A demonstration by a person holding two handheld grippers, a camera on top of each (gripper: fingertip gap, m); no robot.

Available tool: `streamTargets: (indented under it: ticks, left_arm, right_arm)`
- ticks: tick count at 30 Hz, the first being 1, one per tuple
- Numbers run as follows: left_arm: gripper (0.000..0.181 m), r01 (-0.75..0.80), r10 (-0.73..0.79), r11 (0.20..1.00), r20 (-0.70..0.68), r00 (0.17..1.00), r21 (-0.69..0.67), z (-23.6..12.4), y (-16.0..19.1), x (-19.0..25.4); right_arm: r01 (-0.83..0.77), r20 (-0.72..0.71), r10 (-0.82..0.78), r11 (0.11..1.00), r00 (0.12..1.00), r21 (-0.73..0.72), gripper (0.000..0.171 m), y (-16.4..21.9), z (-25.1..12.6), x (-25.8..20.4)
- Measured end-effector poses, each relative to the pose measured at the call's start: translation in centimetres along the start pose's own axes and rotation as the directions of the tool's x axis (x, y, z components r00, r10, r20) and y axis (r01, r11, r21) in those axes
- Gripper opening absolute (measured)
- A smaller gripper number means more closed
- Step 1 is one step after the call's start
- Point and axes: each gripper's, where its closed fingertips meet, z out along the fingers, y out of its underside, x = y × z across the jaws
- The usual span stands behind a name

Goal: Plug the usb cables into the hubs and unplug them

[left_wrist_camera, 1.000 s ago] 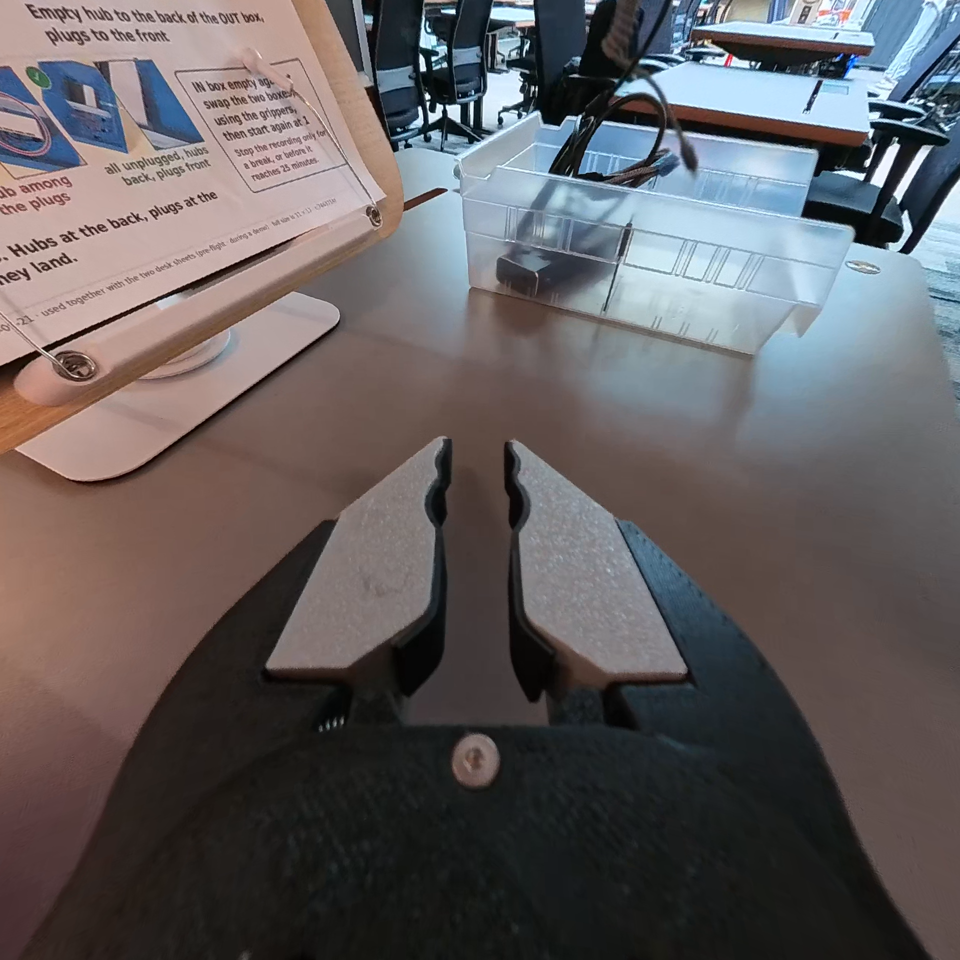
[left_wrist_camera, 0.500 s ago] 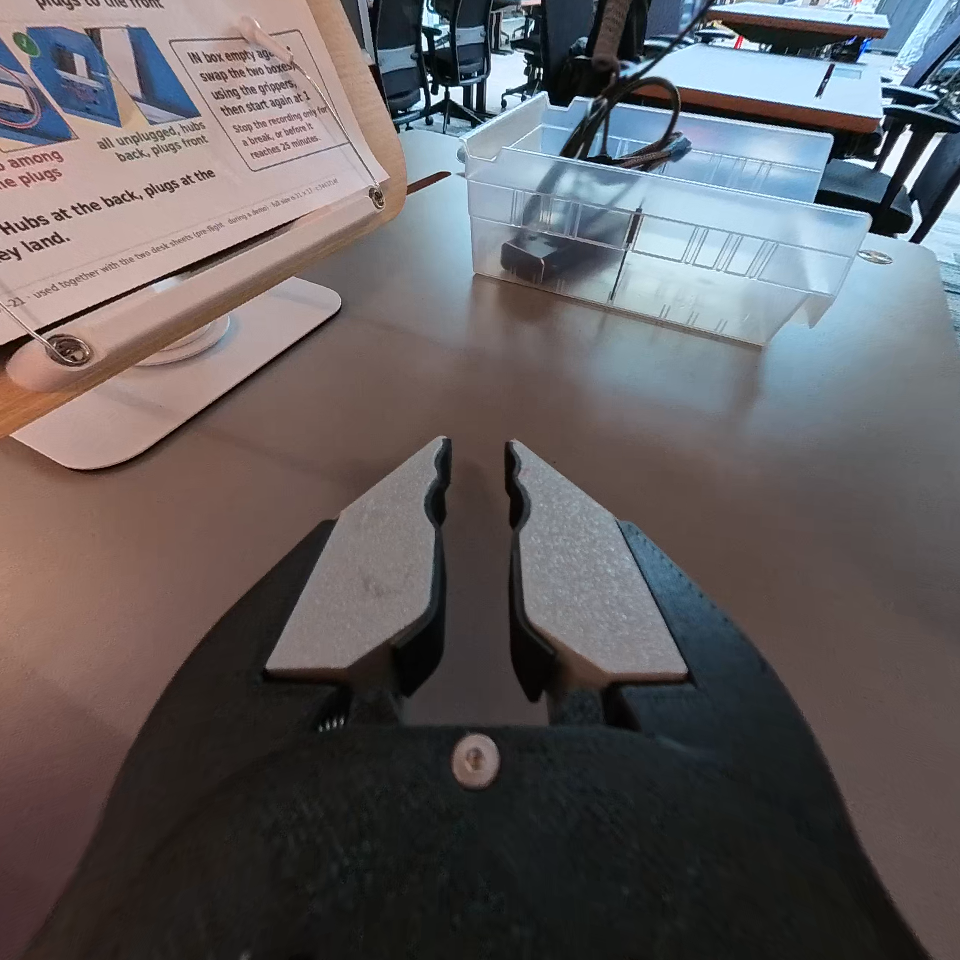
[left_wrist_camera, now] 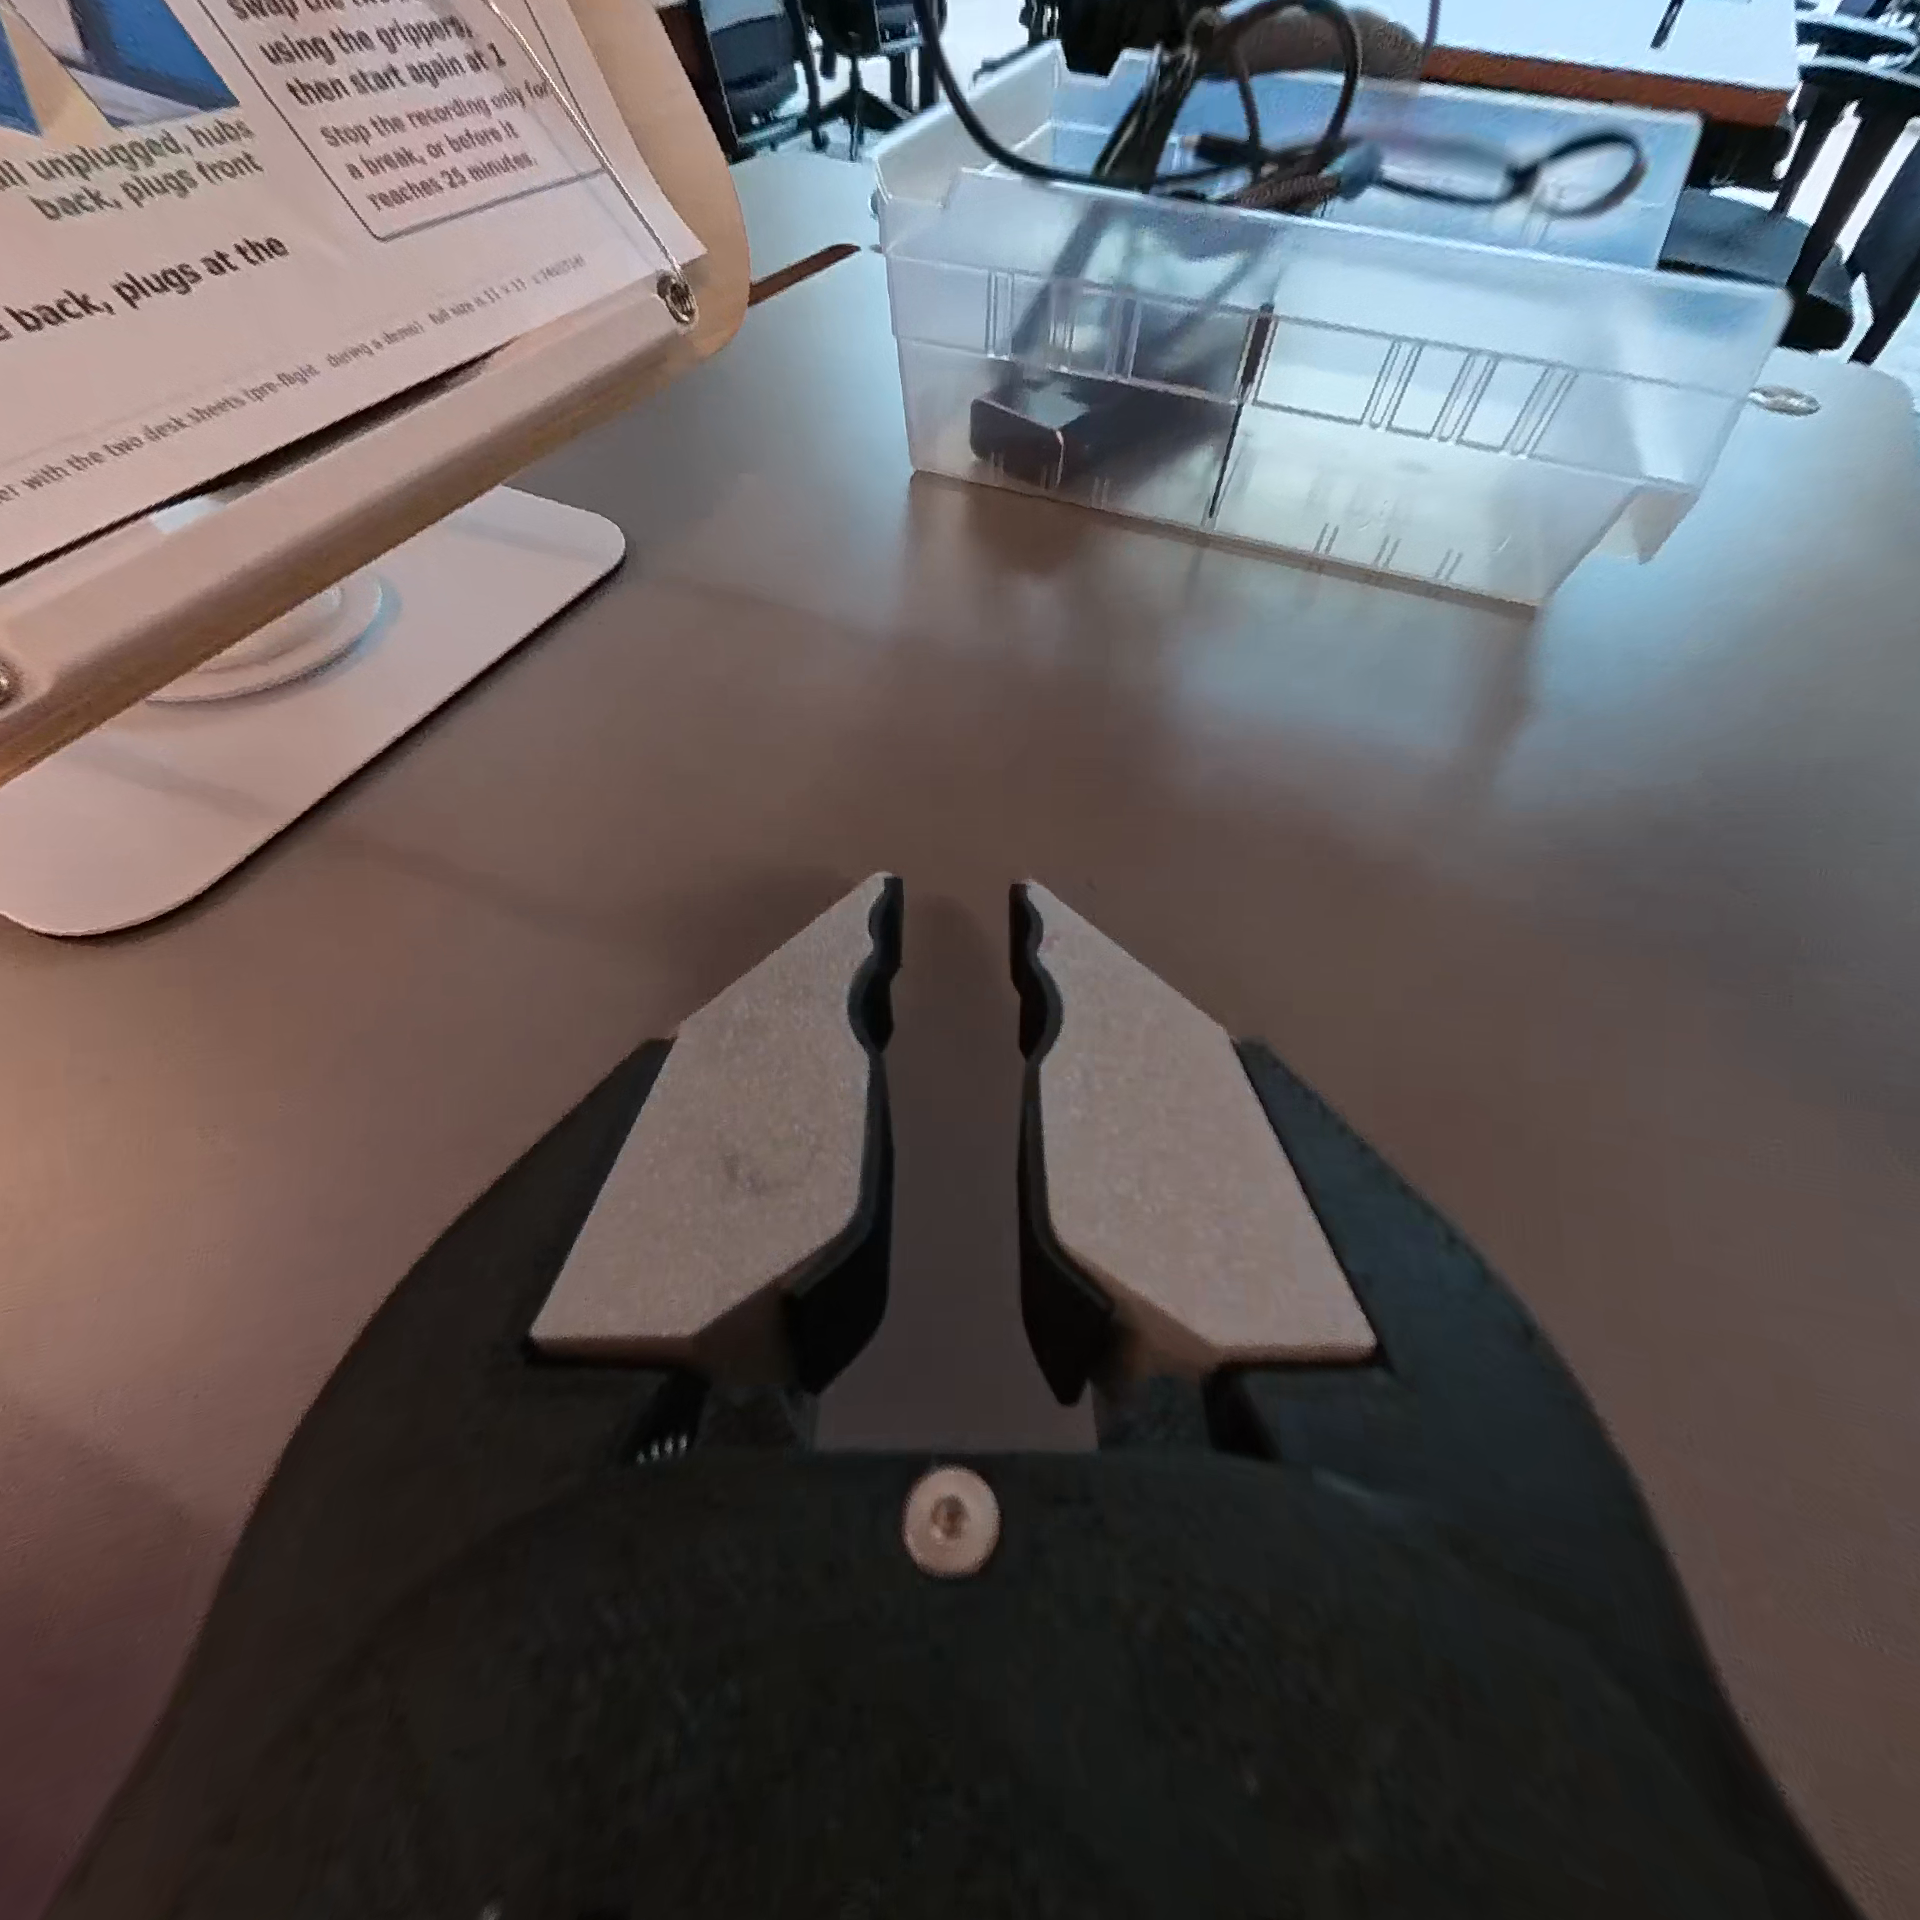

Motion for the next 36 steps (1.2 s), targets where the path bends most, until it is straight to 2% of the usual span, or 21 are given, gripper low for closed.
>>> streamTargets:
  ticks: [6, 11, 14, 16, 18, 22, 25, 27, 30, 33, 36]
  left_arm:
    - [0.018, -0.001, 0.001, 1.000, 0.018, 1.000, -0.030, 0.2, 0.8, -0.5]
    - [0.018, 0.010, -0.010, 1.000, 0.013, 1.000, -0.023, 0.1, 0.6, -0.7]
    - [0.019, 0.004, -0.004, 1.000, 0.007, 1.000, -0.029, 0.2, 0.7, -0.5]
    - [0.019, 0.006, -0.006, 0.999, -0.011, 1.000, -0.035, 0.3, 0.8, -0.2]
    - [0.021, 0.008, -0.009, 0.999, -0.028, 1.000, -0.048, 0.5, 1.0, 0.2]
    - [0.023, -0.020, 0.019, 0.998, -0.016, 1.000, -0.065, 0.7, 1.1, 0.4]
    - [0.025, -0.028, 0.027, 0.996, -0.003, 1.000, -0.082, 0.7, 1.3, 0.2]
    - [0.027, -0.031, 0.031, 0.996, 0.003, 1.000, -0.085, 0.7, 1.4, 0.1]
    - [0.030, -0.072, 0.076, 0.992, 0.040, 0.996, -0.099, 0.7, 1.6, -0.3]
    - [0.029, -0.164, 0.170, 0.984, 0.090, 0.981, -0.076, 0.4, 1.1, 0.1]
    - [0.038, -0.179, 0.186, 0.981, 0.095, 0.978, -0.076, 0.4, 1.4, 2.0]
  right_arm:
    - [0.040, 0.050, -0.033, 0.990, 0.998, -0.139, 0.008, -1.6, 5.5, -1.5]
    - [-0.029, 0.151, 0.061, 0.979, 0.987, -0.202, 0.007, -1.1, 9.3, -2.8]
    - [-0.062, 0.077, 0.083, 0.967, 0.994, -0.248, 0.010, -0.4, 9.6, -1.2]
    - [-0.070, 0.003, 0.072, 0.970, 0.997, -0.232, 0.026, -0.8, 8.4, 0.4]
    - [-0.096, -0.045, 0.088, 0.976, 0.995, -0.196, 0.058, -1.4, 6.6, 1.7]
    - [-0.203, -0.108, 0.197, 0.978, 0.974, -0.048, 0.067, -2.7, 1.9, 4.3]
    - [-0.338, -0.114, 0.353, 0.932, 0.929, 0.132, 0.092, -3.8, -2.1, 5.8]
    - [-0.462, -0.075, 0.498, 0.842, 0.864, 0.278, 0.090, -4.0, -5.2, 6.2]
    - [-0.560, 0.109, 0.599, 0.647, 0.793, 0.518, 0.090, -4.7, -10.2, 4.3]
    - [-0.548, 0.203, 0.587, 0.498, 0.784, 0.672, 0.082, -3.5, -14.2, 0.7]
    - [-0.536, 0.295, 0.534, 0.380, 0.793, 0.754, 0.083, -1.9, -16.1, -5.0]
